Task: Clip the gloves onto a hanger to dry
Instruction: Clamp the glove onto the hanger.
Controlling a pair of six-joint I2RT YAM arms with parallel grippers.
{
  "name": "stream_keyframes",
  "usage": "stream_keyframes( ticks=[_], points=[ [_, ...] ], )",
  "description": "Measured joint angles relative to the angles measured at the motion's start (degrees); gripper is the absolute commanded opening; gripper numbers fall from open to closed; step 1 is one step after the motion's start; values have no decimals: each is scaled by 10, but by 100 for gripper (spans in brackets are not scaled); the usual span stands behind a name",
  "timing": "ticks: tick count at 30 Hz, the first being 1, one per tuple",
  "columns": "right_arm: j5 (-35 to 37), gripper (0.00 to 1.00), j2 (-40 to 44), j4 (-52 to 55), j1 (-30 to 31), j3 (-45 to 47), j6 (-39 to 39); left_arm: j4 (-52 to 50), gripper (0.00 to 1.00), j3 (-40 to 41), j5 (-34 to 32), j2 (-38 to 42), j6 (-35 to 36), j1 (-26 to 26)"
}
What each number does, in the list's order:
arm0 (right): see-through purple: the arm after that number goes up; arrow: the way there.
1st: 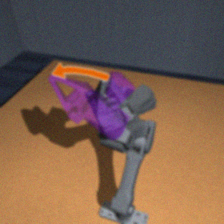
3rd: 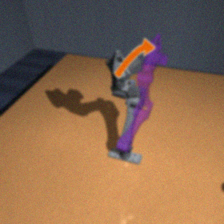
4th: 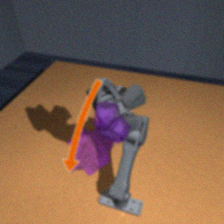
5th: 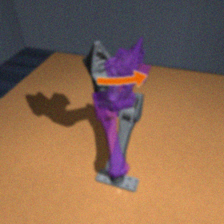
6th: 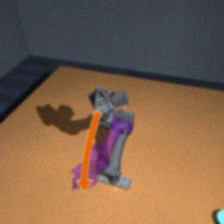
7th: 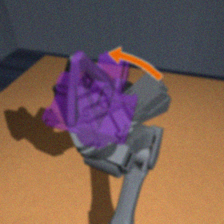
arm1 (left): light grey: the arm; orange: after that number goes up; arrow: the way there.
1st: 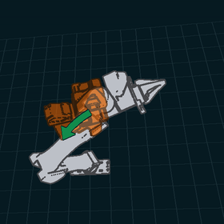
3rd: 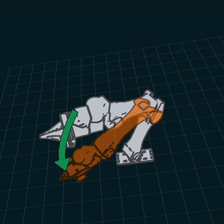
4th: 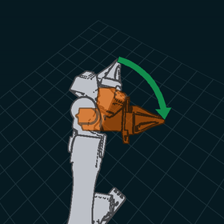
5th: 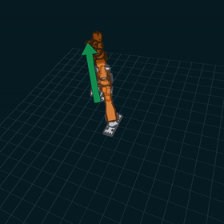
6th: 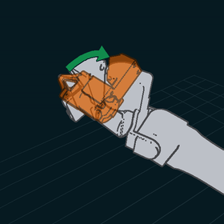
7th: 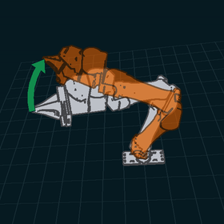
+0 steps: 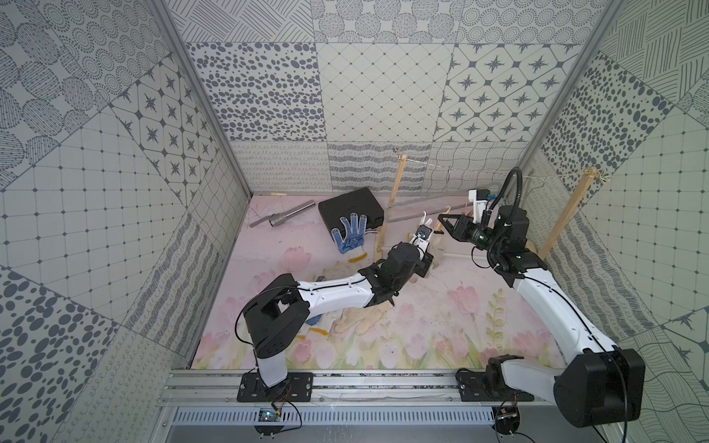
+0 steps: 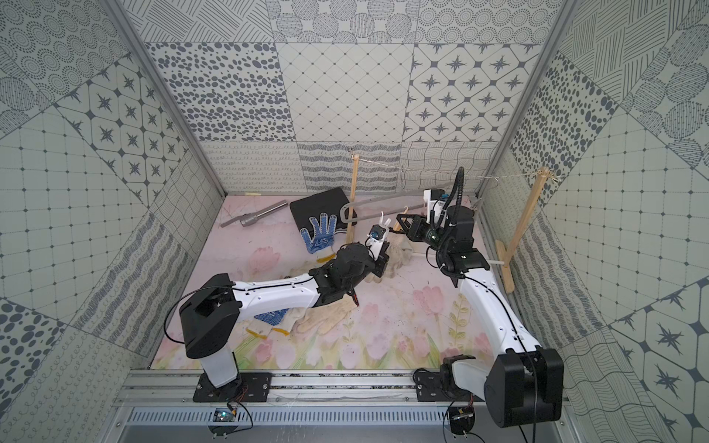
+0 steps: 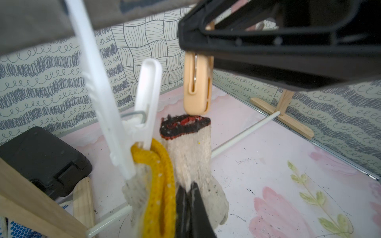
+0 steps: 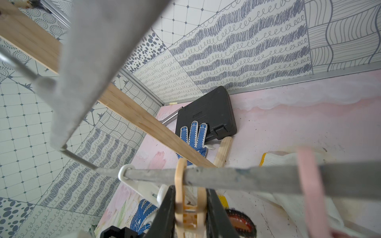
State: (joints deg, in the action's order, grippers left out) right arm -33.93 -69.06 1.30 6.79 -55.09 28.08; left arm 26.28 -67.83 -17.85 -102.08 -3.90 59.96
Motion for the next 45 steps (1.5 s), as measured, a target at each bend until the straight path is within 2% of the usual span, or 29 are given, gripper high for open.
stream_keyframes(
  ticks=[14,27,45],
  points=[
    [-21,5,-7,-21,3,9,-40,49,0,47,55,23,38,0],
    [-55,6,-7,-43,3,19,-48,44,0,25,69,26,45,-1],
    [-41,6,-13,-36,3,8,-50,-17,0,2,69,26,12,-20]
  ],
)
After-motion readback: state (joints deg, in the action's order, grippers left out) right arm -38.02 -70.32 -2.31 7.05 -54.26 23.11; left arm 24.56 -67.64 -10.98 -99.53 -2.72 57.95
